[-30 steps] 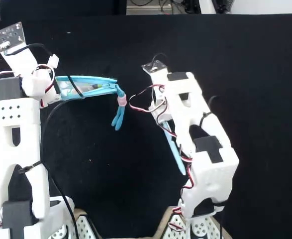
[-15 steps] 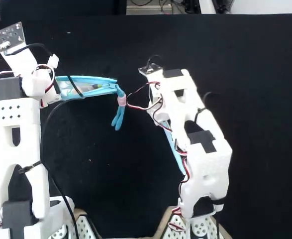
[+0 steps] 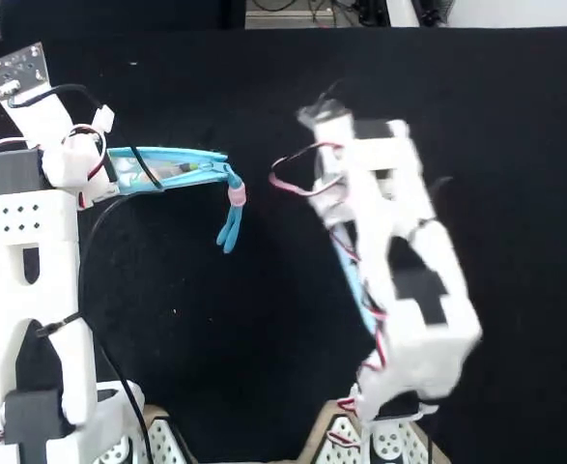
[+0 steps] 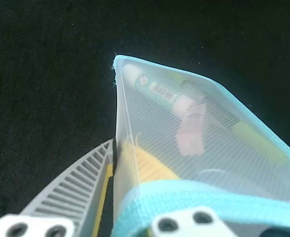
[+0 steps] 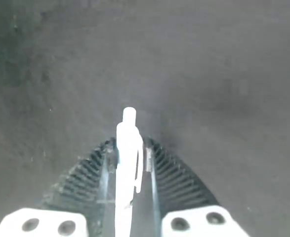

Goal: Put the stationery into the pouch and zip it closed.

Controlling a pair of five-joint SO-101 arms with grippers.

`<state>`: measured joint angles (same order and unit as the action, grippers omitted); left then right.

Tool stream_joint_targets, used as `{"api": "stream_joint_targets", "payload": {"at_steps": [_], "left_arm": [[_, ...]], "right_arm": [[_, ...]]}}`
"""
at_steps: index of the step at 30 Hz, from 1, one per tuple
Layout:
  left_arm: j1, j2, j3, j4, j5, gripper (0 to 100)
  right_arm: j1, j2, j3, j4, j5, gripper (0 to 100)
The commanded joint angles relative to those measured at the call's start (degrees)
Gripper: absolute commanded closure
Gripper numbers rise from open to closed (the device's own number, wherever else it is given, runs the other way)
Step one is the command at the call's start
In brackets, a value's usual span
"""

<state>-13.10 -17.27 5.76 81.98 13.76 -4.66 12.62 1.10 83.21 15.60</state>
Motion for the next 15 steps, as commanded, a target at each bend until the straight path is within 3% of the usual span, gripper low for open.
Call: {"api": "stream_joint_targets", "payload": {"at_steps": [1, 6, 15], "left_arm": [[-0.6, 0.4, 0.9, 0.0, -0.4, 97], [-0.6, 0.4, 0.9, 0.0, -0.4, 97], [-0.6, 0.4, 0.9, 0.0, -0.4, 97]], "right_arm": [[0.4, -14.3, 3.0, 0.4, 0.4, 98.8], [-4.0, -26.3, 7.5, 0.0, -0.3, 98.8], [-16.1, -48.5, 7.8, -2.3, -8.9, 98.8]]}}
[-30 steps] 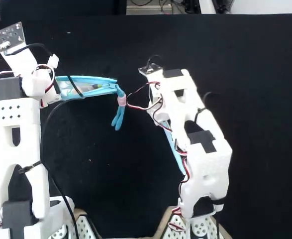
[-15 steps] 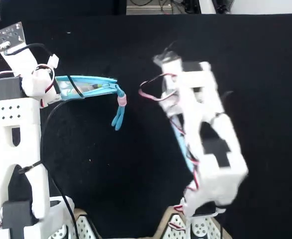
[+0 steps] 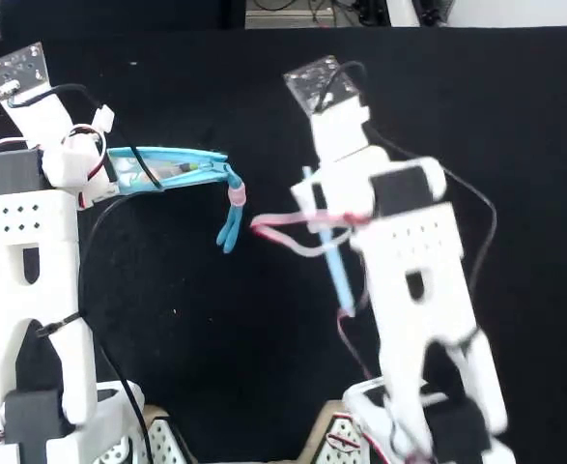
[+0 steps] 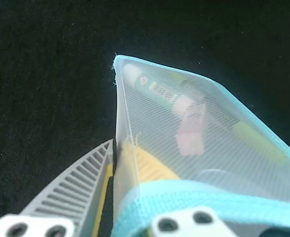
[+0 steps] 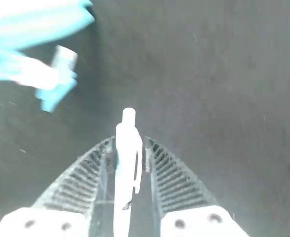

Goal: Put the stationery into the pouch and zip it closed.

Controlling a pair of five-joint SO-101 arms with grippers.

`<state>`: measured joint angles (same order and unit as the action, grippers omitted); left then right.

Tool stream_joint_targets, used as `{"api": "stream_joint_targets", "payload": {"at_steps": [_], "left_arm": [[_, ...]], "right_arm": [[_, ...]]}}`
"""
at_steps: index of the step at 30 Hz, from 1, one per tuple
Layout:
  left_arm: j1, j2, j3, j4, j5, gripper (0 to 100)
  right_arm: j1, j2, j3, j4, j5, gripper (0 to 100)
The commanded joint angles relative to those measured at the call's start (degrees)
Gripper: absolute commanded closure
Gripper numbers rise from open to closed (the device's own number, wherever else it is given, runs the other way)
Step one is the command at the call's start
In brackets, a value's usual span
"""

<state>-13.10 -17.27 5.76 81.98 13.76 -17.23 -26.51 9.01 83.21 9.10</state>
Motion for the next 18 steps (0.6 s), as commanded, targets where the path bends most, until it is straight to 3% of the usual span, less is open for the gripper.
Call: {"api": "stream_joint_targets", "payload": {"at_steps": [1, 5, 11, 18], "left_arm": [[-0.6, 0.4, 0.9, 0.0, -0.4, 97], [-0.6, 0.4, 0.9, 0.0, -0.4, 97], [-0.6, 0.4, 1.1, 0.0, -0.4, 97], [-0.6, 0.4, 1.2, 0.0, -0.4, 97]], "right_arm": [[-4.5, -12.5, 0.1, -3.3, -3.3, 98.8], [-7.7, -24.6, 3.8, -10.6, -4.4, 98.7], [-16.0, -38.4, 14.2, -29.9, -4.5, 98.7], [-24.9, -44.3, 36.0, -62.5, -4.0, 98.7]]}}
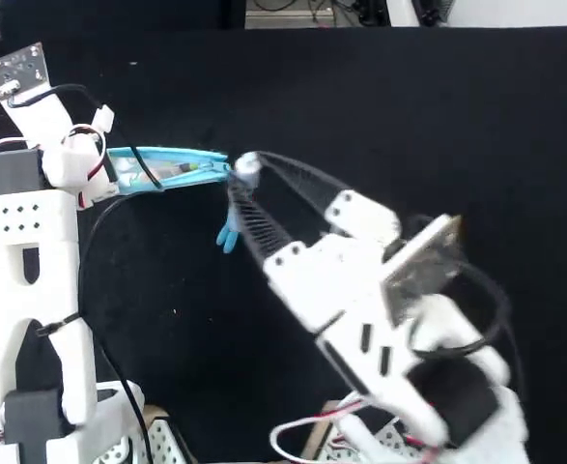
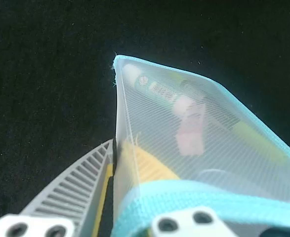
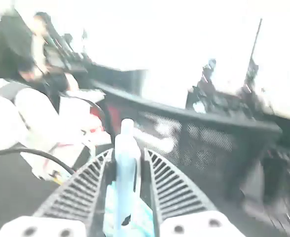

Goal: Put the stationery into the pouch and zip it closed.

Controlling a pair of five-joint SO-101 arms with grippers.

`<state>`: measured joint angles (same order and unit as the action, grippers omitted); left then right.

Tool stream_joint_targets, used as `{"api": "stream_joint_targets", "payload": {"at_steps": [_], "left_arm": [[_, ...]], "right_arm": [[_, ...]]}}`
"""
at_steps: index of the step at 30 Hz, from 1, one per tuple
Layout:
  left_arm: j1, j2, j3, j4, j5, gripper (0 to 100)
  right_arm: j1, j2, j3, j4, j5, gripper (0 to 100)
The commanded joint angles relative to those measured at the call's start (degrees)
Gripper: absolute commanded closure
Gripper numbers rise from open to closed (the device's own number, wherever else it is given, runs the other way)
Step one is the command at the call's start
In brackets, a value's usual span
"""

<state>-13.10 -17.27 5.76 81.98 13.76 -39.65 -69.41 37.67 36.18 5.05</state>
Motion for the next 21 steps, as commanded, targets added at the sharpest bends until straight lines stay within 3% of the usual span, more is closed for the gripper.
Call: {"api": "stream_joint_targets", "payload": {"at_steps": [1, 4, 7, 21], "left_arm": [[-0.6, 0.4, 1.2, 0.0, -0.4, 97], [-0.6, 0.4, 1.2, 0.0, -0.4, 97], [-0.6, 0.4, 1.2, 0.0, -0.4, 97], [-0.6, 0.4, 1.2, 0.0, -0.4, 97]], "right_arm": [[-2.9, -1.3, 10.3, -20.7, 0.1, 98.7], [-2.8, -0.5, 17.6, -33.6, 0.1, 98.7], [-2.8, 0.1, 20.6, -39.8, 0.1, 98.7], [-2.8, 0.4, 22.4, -40.4, 0.1, 98.7]]}}
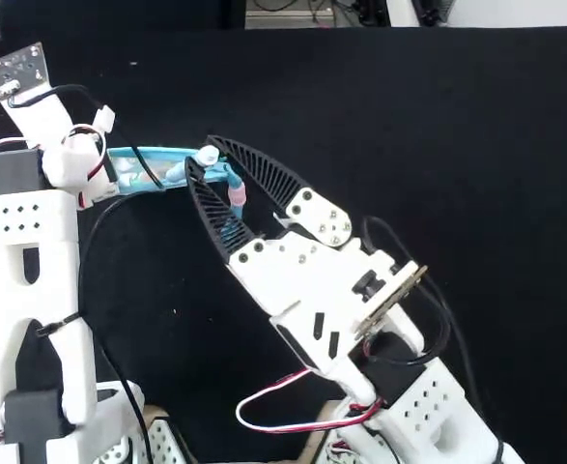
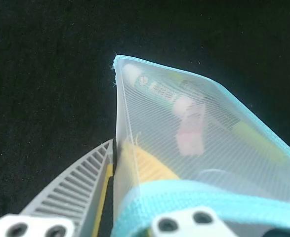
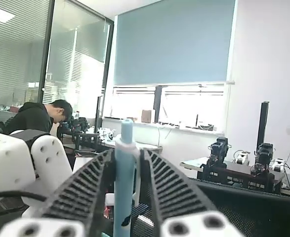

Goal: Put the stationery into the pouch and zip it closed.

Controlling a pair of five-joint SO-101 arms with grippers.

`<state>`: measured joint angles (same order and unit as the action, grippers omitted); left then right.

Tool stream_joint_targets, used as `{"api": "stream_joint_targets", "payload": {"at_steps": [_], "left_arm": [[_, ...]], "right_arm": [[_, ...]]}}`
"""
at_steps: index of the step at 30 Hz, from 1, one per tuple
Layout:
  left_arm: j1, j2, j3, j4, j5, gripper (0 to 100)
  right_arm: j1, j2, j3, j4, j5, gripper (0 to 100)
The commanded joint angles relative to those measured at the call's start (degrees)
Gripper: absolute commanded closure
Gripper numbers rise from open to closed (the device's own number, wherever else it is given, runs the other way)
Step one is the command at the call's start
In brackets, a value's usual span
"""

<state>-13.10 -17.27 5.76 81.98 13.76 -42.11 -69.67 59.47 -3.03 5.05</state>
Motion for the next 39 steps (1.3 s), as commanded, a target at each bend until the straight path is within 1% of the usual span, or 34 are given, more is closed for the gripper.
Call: {"api": "stream_joint_targets", "payload": {"at_steps": [1, 5, 10, 19, 22, 27, 30, 32, 35, 39], "left_arm": [[-0.6, 0.4, 1.2, 0.0, -0.4, 97], [-0.6, 0.4, 1.2, 0.0, -0.4, 97], [-0.6, 0.4, 1.3, 0.0, -0.4, 97], [-0.6, 0.4, 1.3, 0.0, -0.4, 97], [-0.6, 0.4, 1.3, 0.0, -0.4, 97], [-0.6, 0.4, 1.2, 0.0, -0.4, 97], [-0.6, 0.4, 1.2, 0.0, -0.4, 97], [-0.6, 0.4, 1.2, 0.0, -0.4, 97], [-0.6, 0.4, 1.2, 0.0, -0.4, 97], [-0.6, 0.4, 1.2, 0.0, -0.4, 97]], "right_arm": [[-0.3, 0.8, 1.1, -1.3, 0.1, 98.7], [-0.3, 5.3, 0.5, -2.5, 0.2, 98.7], [-0.3, 14.7, -1.2, -11.1, 0.2, 98.7], [-0.3, 25.5, 0.2, -11.3, 0.1, 98.7], [-0.3, 27.5, -1.5, -6.4, 0.1, 98.5], [-0.3, 31.7, -13.5, 11.3, 0.0, 98.5], [-0.4, 36.2, -20.7, 18.4, -0.3, 98.5], [-0.4, 40.1, -23.8, 20.6, -0.3, 98.6], [-0.3, 44.5, -25.0, 20.7, 0.0, 98.6], [-0.5, 45.0, -24.7, 21.0, 0.0, 98.6]]}}
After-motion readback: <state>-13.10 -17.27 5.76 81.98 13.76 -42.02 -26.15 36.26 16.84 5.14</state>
